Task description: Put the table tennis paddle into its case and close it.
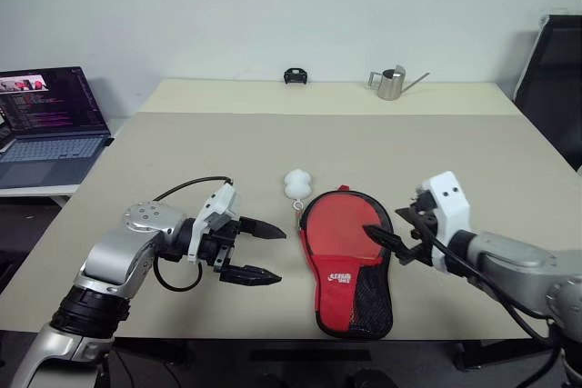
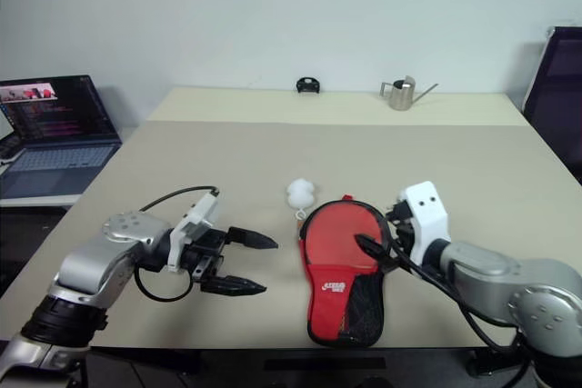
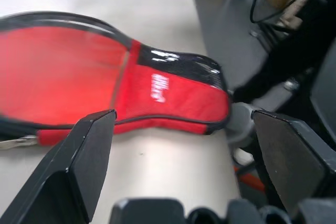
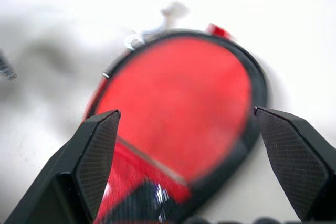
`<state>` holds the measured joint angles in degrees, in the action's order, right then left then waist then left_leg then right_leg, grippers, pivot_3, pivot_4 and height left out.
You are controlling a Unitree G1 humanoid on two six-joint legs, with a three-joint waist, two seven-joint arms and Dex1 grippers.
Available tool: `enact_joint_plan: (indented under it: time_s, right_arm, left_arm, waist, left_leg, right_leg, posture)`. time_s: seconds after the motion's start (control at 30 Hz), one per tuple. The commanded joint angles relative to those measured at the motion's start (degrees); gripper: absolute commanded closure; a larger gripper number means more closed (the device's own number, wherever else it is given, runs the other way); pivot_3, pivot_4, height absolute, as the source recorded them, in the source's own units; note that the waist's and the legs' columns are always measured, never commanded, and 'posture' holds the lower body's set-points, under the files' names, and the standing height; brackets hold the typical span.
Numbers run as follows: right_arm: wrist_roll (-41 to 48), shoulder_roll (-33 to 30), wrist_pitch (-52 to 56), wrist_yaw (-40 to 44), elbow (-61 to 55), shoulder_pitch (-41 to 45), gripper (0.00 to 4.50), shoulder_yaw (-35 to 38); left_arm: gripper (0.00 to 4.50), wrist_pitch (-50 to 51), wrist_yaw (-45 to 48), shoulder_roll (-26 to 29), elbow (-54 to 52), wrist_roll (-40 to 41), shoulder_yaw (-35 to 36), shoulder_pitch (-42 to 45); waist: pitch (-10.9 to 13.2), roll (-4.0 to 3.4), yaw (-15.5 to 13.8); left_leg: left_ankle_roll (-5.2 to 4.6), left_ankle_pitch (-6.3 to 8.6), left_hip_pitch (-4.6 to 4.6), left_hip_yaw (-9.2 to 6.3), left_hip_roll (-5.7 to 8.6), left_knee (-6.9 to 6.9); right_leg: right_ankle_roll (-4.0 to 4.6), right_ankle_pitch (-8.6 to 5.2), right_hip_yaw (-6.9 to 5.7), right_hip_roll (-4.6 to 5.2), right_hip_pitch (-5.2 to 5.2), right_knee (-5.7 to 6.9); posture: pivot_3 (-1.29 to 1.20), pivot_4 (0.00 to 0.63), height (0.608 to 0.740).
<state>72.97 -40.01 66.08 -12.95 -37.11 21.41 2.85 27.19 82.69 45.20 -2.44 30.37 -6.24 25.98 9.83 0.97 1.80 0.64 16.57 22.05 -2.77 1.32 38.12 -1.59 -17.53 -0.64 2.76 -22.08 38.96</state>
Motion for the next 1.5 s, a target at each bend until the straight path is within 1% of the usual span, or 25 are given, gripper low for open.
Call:
enact_joint_plan:
  time_s: [0.03,0.1,0.17,0.23,0.37,0.47,0.6,0.67,0.9,1.03,1.13,1.3,1.4,1.5]
  right_arm:
    - [-9.9,-0.16,-6.06,11.62,2.1,1.79,0.03,-5.55]
    - [-17.18,-0.62,-10.13,18.22,3.8,2.33,0.03,-10.54]
    - [-24.78,-1.31,-14.24,22.87,5.76,2.81,0.03,-14.71]
    - [-30.45,-1.97,-17.79,26.9,6.56,2.71,0.03,-17.04]
    - [-34.82,-0.97,-20.58,31.76,7.63,0.52,0.03,-17.67]
    - [-39.33,-0.35,-23.14,35.03,9.37,-0.49,0.03,-19.33]
    - [-39.83,1.16,-23.37,40.15,12.04,-1.01,0.03,-18.39]
    - [-40.33,2.6,-23.7,41.84,13.96,-0.51,0.03,-18.02]
    - [-49.13,6.1,-27.48,46.04,23.25,1.54,0.03,-21.85]
    - [-53.02,6.93,-28.67,47.21,26.0,1.36,0.03,-22.69]
    - [-54.44,7.93,-28.75,47.64,26.61,1.07,0.03,-22.37]
    - [-55.69,9.91,-28.14,47.76,26.42,0.87,0.03,-22.02]
    - [-56.27,10.77,-27.69,47.59,26.15,0.69,0.03,-21.71]
    - [-56.85,11.46,-27.05,47.55,25.33,0.21,0.03,-21.38]
  left_arm:
    - [0.0,-0.17,-3.04,-0.61,0.63,-0.01,2.89,1.39]
    - [0.0,-0.81,-5.79,-1.61,1.91,-0.73,3.72,2.12]
    - [0.0,-1.85,-8.87,-2.83,2.92,-1.9,4.41,2.73]
    - [0.0,-2.49,-11.26,-3.7,3.27,-2.72,4.99,2.93]
    - [0.0,-3.0,-14.33,-4.47,2.91,-3.44,5.91,2.4]
    - [0.0,-4.55,-17.73,-5.29,4.15,-6.02,5.64,2.66]
    - [0.0,-6.02,-24.47,-7.89,8.28,-10.06,5.44,4.52]
    - [0.0,-6.39,-25.76,-8.96,8.92,-10.51,5.66,4.87]
    - [0.0,-6.29,-28.93,-11.17,10.55,-12.22,5.3,6.52]
    - [0.0,-5.53,-29.69,-12.75,13.34,-13.12,4.47,9.91]
    - [0.0,-6.17,-31.59,-15.03,19.56,-15.69,3.19,14.98]
    - [0.0,-9.78,-34.95,-19.76,34.69,-20.08,1.87,24.76]
    - [0.0,-14.38,-37.61,-24.24,49.75,-23.5,0.64,32.27]
    - [0.0,-17.73,-39.26,-27.2,61.23,-25.81,0.66,37.31]
  waist:
    - [0.0,0.01,-0.09]
    - [0.0,0.01,-0.11]
    - [0.0,0.01,-0.13]
    - [0.0,0.01,-0.13]
    - [0.01,0.02,-0.14]
    - [0.01,0.02,-0.16]
    - [0.01,0.02,-0.25]
    - [0.0,0.03,-0.23]
    - [0.0,0.03,-0.22]
    - [-0.01,0.04,-0.2]
    - [-0.04,0.09,-0.27]
    - [-0.06,0.13,-0.26]
    - [-0.07,0.14,0.03]
    - [-0.08,0.19,-0.23]
  left_leg:
    - [0.0,0.0,0.02,-0.01,0.0,0.0]
    - [0.0,0.0,0.06,0.0,0.0,0.01]
    - [0.0,0.0,0.06,0.0,0.01,0.03]
    - [0.0,0.0,0.06,0.01,0.02,0.06]
    - [0.0,0.0,0.06,0.0,0.02,0.06]
    - [0.01,0.0,0.06,0.0,0.01,0.07]
    - [0.01,-0.01,0.04,0.0,0.02,0.13]
    - [0.01,-0.01,0.03,-0.01,0.02,0.15]
    - [0.02,-0.01,0.04,-0.01,0.04,0.17]
    - [0.03,-0.02,0.03,0.0,0.04,0.22]
    - [0.03,-0.01,0.03,-0.04,0.04,0.35]
    - [0.03,-0.01,0.03,-0.08,0.07,0.63]
    - [0.03,-0.01,0.03,-0.07,0.09,0.68]
    - [0.03,-0.01,0.04,-0.07,0.11,0.72]
  right_leg:
    - [0.0,0.0,-0.01,0.01,0.0,-0.02]
    - [0.0,0.0,-0.01,0.04,-0.02,-0.02]
    - [0.0,0.0,-0.02,0.05,-0.04,-0.01]
    - [0.0,0.0,-0.01,0.05,-0.04,0.02]
    - [0.0,0.0,-0.01,0.06,-0.06,0.03]
    - [0.0,0.0,-0.01,0.07,-0.06,0.04]
    - [0.0,0.01,-0.01,0.08,-0.05,0.09]
    - [0.0,0.01,-0.02,0.08,-0.05,0.1]
    - [0.0,0.01,-0.02,0.09,-0.05,0.11]
    - [0.0,0.02,-0.02,0.09,-0.04,0.13]
    - [-0.01,0.02,-0.08,0.09,0.03,0.17]
    - [-0.04,0.04,-0.1,0.08,0.08,0.34]
    - [-0.05,0.04,-0.1,0.07,0.05,0.43]
    - [-0.05,0.04,-0.1,0.07,0.01,0.56]
  posture:
    - [0.0,0.15,0.74]
    - [0.0,0.15,0.74]
    - [0.0,0.15,0.74]
    - [0.0,0.15,0.74]
    - [0.0,0.15,0.74]
    - [0.0,0.15,0.74]
    - [0.0,0.15,0.74]
    - [0.0,0.15,0.74]
    - [0.0,0.15,0.74]
    - [0.0,0.15,0.74]
    - [0.0,0.15,0.74]
    - [0.0,0.15,0.74]
    - [0.0,0.15,0.74]
    - [0.0,0.15,0.74]
